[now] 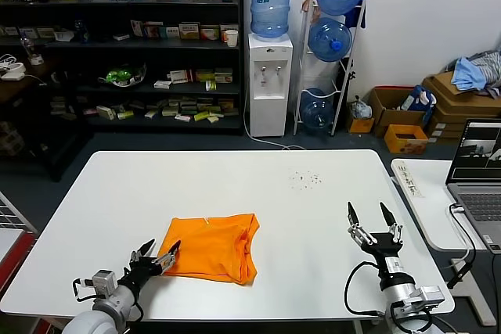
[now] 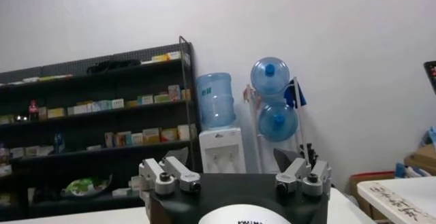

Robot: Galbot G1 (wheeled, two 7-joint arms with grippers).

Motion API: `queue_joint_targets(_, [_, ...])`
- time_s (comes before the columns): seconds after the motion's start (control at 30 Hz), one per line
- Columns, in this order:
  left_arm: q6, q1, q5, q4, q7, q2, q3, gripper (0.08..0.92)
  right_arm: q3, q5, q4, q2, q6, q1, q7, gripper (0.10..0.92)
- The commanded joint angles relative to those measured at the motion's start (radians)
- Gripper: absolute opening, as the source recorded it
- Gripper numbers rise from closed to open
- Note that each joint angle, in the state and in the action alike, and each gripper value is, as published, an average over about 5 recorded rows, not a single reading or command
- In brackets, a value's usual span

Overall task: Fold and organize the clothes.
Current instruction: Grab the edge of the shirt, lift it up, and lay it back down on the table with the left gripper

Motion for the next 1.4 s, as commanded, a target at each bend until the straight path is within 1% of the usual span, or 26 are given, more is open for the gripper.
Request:
queue_joint_targets(0.03, [-0.003, -0.015, 0.006, 0.027, 0.002, -0.004, 0.014, 0.823, -0.003, -0.001, 0.001, 0.002, 0.000, 0.001, 0.001, 0.823])
queue_joint_targets(0.37, [0.004, -0.036, -0.011, 0.036, -0.006, -0.008, 0.020, 0.819, -0.001, -0.002, 0.003, 0.003, 0.001, -0.004, 0.001, 0.823])
queue_joint_targets(0.47, [0.007, -0.036, -0.020, 0.041, -0.009, -0.012, 0.021, 0.790, 0.000, -0.003, 0.004, 0.005, 0.001, -0.006, 0.001, 0.823])
queue_joint_targets(0.57, [0.009, -0.038, -0.029, 0.041, -0.012, -0.015, 0.021, 0.741, 0.000, -0.003, 0.003, 0.006, 0.002, -0.007, 0.001, 0.823])
queue_joint_targets(0.67, [0.012, -0.041, -0.037, 0.039, -0.015, -0.017, 0.022, 0.686, 0.000, -0.003, 0.004, 0.005, 0.002, -0.007, 0.001, 0.823])
queue_joint_targets(0.77, [0.015, -0.041, -0.043, 0.039, -0.020, -0.021, 0.023, 0.614, 0.001, -0.003, 0.005, 0.004, 0.001, -0.007, 0.002, 0.823])
queue_joint_targets(1.1, [0.016, -0.034, -0.054, 0.013, -0.023, -0.032, 0.021, 0.320, 0.005, -0.001, 0.005, 0.005, 0.002, -0.008, 0.005, 0.823])
queue_joint_targets(1.3, [0.015, -0.017, -0.050, -0.044, -0.023, -0.037, 0.000, 0.157, 0.006, -0.001, 0.002, 0.007, 0.004, -0.005, 0.006, 0.823])
queue_joint_targets(1.4, [0.024, 0.003, -0.034, -0.106, -0.030, -0.040, -0.026, 0.123, 0.008, -0.001, 0.000, 0.009, 0.005, -0.005, 0.007, 0.823])
